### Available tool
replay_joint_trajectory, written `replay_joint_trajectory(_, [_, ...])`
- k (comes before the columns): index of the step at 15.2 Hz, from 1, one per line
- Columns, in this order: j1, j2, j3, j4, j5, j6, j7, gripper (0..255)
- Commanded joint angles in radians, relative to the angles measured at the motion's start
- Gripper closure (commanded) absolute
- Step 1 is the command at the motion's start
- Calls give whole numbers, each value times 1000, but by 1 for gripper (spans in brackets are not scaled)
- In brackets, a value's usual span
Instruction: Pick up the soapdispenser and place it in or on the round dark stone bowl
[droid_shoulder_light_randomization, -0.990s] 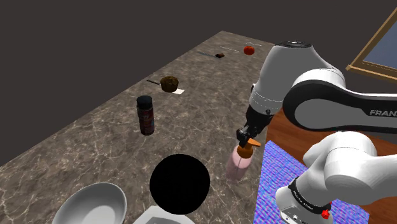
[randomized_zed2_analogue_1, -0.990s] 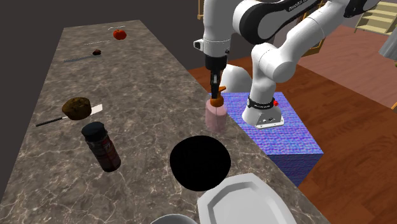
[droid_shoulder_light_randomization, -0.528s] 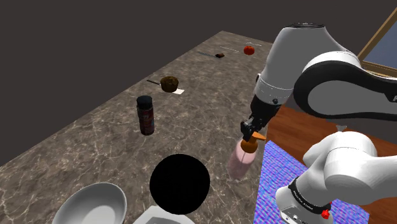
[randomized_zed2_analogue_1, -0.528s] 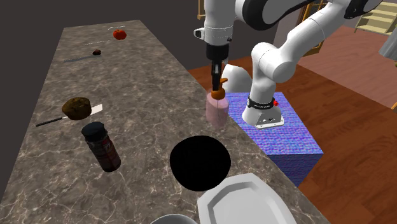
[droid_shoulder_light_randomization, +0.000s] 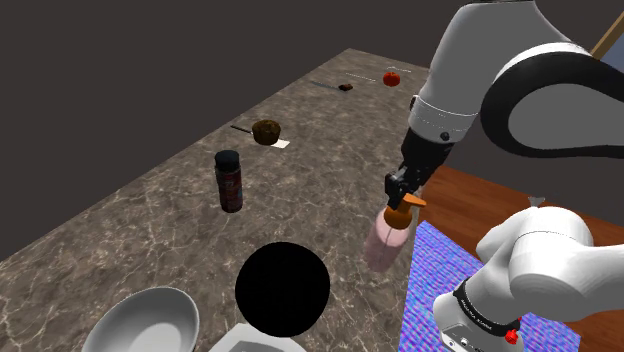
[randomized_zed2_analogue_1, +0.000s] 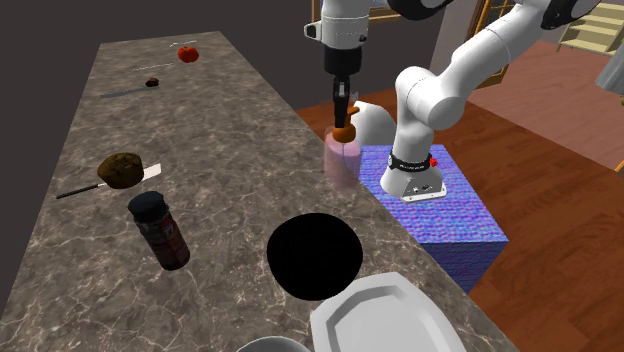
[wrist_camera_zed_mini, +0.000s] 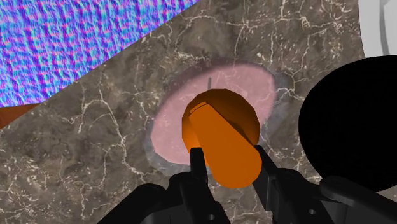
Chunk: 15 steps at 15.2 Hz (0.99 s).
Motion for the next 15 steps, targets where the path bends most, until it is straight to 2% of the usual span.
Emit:
replay_joint_trajectory(1, [-3, 2, -7, 29, -7, -27, -1, 255])
replay_joint_trajectory(12, [-15, 27, -30, 182, -30, -155, 5, 255])
replay_joint_trajectory(15, [-13, 110, 31, 268, -1, -149, 65, 255])
